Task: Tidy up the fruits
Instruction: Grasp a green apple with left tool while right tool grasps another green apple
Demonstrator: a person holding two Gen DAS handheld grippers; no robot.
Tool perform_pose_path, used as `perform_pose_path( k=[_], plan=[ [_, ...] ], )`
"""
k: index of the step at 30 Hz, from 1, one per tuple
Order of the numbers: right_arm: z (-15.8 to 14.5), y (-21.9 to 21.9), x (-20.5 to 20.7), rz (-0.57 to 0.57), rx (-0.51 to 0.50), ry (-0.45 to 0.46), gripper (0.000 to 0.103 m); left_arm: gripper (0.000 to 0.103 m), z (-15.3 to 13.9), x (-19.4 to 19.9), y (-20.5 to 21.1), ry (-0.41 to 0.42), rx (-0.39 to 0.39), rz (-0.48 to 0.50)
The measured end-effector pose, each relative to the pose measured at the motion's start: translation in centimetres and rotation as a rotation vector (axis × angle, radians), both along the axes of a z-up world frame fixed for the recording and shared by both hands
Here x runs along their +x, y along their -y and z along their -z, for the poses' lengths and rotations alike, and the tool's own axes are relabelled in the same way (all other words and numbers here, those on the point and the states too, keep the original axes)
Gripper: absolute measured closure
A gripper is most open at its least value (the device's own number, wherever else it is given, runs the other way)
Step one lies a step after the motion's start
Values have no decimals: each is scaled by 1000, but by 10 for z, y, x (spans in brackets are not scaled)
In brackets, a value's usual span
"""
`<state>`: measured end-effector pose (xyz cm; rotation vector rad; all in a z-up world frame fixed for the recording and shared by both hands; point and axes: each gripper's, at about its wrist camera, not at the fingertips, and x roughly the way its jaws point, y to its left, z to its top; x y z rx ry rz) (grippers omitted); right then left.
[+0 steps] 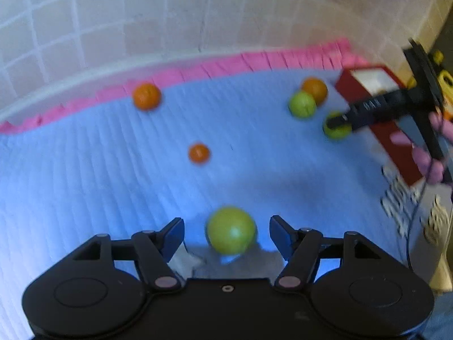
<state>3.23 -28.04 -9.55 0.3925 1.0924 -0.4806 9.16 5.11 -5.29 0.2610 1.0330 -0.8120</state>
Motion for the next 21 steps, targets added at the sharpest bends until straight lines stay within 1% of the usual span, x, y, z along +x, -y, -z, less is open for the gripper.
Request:
perform_pose_path(
  k=[3,5,10,12,14,15,16,18,21],
  plan=[
    [11,-2,4,-2,-15,-36,37,24,12,-1,3,-23,44,7],
    [15,-1,7,0,-13,-38,36,24,21,1,8,-35,65,-6],
    [12,0,12,-2,-20,-25,37,24,29,-2,13,-41,56,-22],
    [12,-1,13,-6,-32,-34,41,24,32,-3,17,-43,53,-25],
    [13,-2,13,-2,-45,-37,45,33,36,-3,23,-51,69,-31],
    [13,-2,13,3,-51,-31,48,44,39,-3,27,-49,98,-39],
    [12,-1,13,10,-53,-25,51,49,41,-4,31,-32,129,-47],
    [12,1,12,18,-40,-13,52,49,40,-7,34,-4,139,-46],
    [11,2,9,26,-31,-2,52,49,39,-8,36,1,133,-61]
  ],
)
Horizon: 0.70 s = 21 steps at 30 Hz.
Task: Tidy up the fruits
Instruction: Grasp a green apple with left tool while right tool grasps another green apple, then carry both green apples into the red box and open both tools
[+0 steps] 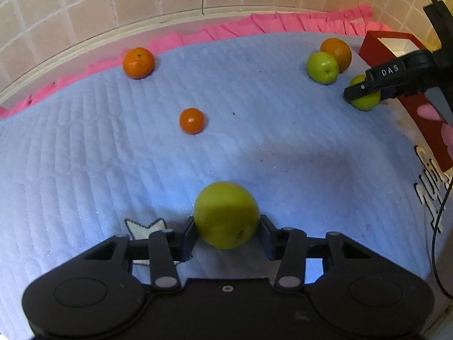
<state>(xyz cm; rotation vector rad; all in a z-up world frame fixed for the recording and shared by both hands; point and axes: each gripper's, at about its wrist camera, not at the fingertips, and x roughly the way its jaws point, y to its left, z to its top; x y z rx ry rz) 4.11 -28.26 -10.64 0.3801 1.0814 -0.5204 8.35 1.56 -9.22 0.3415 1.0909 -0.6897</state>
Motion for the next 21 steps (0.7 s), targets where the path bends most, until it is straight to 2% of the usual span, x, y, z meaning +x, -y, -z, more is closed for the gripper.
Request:
perform_pose_path(
  k=[4,9,15,21],
  plan=[
    [-5,-4,-4,4,0,19,52,50,-9,-1,-4,25,-30,-24],
    [-31,-6,-22,20,-9,103,52,50,-36,-4,8,96,-71,-8],
    [-88,15,-70,84,-63,230,52,50,-77,-17,66,194,-161,155],
    [-136,61,-135,228,-200,253,52,50,-110,-43,159,230,-302,366]
  ],
)
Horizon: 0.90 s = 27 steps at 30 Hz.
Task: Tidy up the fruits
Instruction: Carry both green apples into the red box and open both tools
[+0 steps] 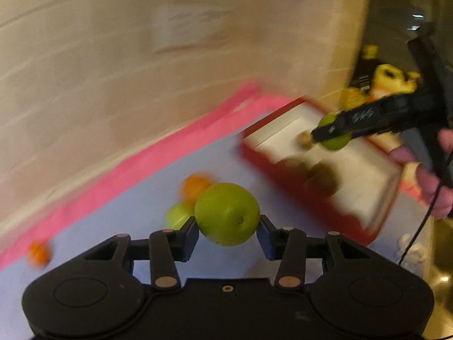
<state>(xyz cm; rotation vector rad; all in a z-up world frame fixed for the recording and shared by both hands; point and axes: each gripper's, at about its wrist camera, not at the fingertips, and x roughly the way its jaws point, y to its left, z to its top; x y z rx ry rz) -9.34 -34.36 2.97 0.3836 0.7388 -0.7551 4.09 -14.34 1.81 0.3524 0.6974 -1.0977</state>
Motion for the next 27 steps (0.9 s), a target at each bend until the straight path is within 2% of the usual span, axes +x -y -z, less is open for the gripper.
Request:
perform_pose_path(
  k=[3,7,11,14,17,21,27],
  plan=[
    [-10,22,-38,84,-21,-4,52,49,-13,-1,52,-11,-43,83],
    [-3,46,-77,161,-17,-41,52,49,-14,7,128,-54,-38,144],
    [15,63,-101,203,13,-92,52,49,9,24,208,-94,16,161],
    [29,72,-104,208,42,-124,52,49,33,39,247,-127,60,145],
    [39,76,-98,179,46,-156,52,49,56,46,275,-153,109,139],
    [58,79,-89,170,79,-187,52,49,76,47,288,-149,172,139],
    [79,85,-82,171,126,-222,52,52,89,54,292,-156,198,132]
  ],
)
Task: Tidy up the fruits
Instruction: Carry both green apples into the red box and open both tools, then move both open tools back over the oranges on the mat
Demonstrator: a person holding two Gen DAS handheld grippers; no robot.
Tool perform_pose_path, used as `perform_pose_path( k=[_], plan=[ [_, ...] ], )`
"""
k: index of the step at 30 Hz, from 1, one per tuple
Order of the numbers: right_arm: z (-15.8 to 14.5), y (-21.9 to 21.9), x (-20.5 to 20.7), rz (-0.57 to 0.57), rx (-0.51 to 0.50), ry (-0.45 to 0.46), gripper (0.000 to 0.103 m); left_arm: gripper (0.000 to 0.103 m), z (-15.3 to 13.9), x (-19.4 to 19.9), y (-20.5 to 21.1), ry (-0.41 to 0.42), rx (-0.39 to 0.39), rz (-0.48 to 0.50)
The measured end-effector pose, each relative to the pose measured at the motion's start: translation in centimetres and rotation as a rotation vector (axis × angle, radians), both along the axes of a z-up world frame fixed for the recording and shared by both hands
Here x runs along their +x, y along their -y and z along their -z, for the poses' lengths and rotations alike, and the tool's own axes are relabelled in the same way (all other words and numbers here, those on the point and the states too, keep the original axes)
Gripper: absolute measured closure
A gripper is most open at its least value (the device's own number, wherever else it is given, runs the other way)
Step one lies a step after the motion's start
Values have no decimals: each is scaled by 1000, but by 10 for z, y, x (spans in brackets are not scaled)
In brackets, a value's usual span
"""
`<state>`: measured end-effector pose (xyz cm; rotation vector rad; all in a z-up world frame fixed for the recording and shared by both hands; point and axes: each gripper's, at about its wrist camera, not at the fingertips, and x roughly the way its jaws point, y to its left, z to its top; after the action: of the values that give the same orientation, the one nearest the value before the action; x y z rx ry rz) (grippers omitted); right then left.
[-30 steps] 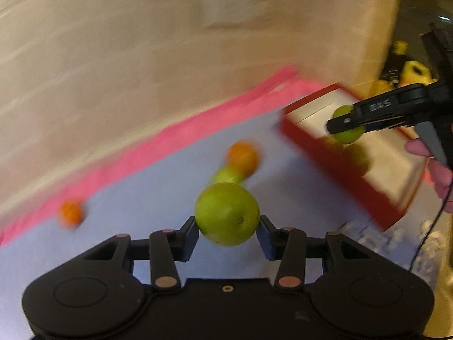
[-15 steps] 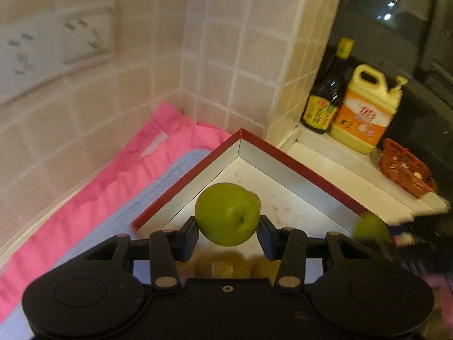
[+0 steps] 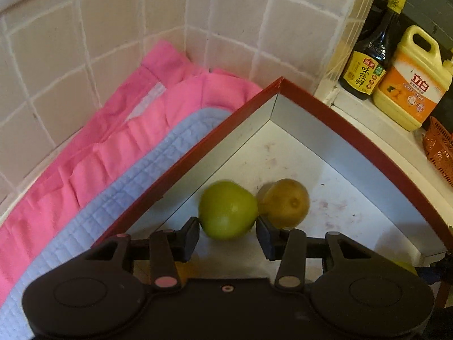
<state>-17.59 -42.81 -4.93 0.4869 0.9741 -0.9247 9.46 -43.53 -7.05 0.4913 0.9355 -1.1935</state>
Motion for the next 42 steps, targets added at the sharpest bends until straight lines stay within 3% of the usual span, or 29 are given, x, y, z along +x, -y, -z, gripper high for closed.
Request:
perform_pose_path(
  k=[13,26,34,42],
  plan=[
    [1,3,1,12,10,-11,51,51,-13,-2,-9,-6,-21,16],
    [-24,-21,-5,2,-36,22,51,51,-48,-5,-60,34,-65,-15],
    [-41,-50,6,-42,-52,63,51,50,-80,1,-133,39,-130,-101],
    [-61,-84,56,-158,-53,113,51,41,-116,32,-260,79,-189,-302]
  ],
)
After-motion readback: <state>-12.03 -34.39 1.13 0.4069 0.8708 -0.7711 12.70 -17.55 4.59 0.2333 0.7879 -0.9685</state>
